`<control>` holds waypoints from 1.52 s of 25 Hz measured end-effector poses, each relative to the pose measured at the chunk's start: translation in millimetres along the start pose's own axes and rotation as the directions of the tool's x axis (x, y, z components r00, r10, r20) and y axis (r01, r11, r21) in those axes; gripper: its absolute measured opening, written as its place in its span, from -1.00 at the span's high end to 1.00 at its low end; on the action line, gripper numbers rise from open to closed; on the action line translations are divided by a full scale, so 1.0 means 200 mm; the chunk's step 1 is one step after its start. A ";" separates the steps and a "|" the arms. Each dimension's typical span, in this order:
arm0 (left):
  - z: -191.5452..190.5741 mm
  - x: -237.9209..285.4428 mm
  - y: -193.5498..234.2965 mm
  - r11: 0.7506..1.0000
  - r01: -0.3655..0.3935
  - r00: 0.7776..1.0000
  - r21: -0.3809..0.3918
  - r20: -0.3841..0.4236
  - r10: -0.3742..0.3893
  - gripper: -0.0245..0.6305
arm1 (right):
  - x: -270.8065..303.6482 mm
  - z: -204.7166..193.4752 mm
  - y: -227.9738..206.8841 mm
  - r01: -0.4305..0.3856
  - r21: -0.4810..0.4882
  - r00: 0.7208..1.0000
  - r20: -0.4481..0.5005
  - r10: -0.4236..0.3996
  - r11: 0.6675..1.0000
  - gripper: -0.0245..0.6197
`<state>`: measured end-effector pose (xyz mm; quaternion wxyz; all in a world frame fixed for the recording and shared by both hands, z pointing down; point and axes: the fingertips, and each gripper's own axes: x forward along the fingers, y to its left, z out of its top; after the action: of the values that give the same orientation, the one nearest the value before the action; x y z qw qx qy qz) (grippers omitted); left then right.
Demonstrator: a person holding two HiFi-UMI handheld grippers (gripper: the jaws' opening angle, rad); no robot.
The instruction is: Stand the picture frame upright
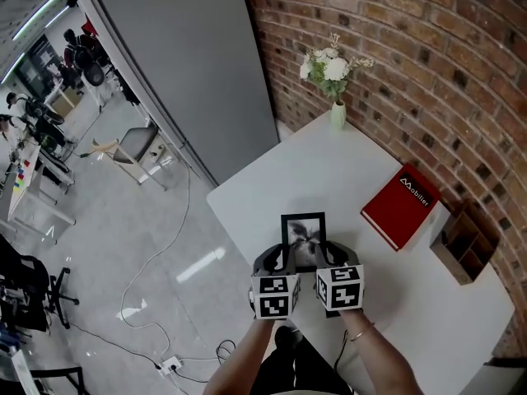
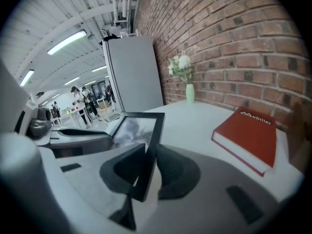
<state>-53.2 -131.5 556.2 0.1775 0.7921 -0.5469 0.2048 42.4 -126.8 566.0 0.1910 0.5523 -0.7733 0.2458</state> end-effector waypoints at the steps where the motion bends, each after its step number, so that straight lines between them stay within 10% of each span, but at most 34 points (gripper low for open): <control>1: 0.03 -0.01 -0.01 1.000 0.001 1.000 0.016 0.013 -0.001 0.72 | -0.02 0.02 0.00 0.003 0.002 1.000 0.015 -0.003 1.000 0.68; 23: 0.48 0.09 -0.06 0.961 0.230 0.958 0.154 0.140 -0.252 0.72 | -0.17 0.42 -0.07 0.245 0.048 0.950 0.188 -0.250 0.968 0.68; 38: 0.74 0.39 -0.04 0.792 0.529 0.817 0.305 0.071 -0.572 0.72 | -0.04 0.61 -0.13 0.509 0.236 0.817 0.170 -0.551 0.827 0.68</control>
<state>-2.0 -265.5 470.5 0.0750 0.9474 -0.2709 0.1527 67.4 -200.1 467.7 0.1101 0.7860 -0.5793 0.1855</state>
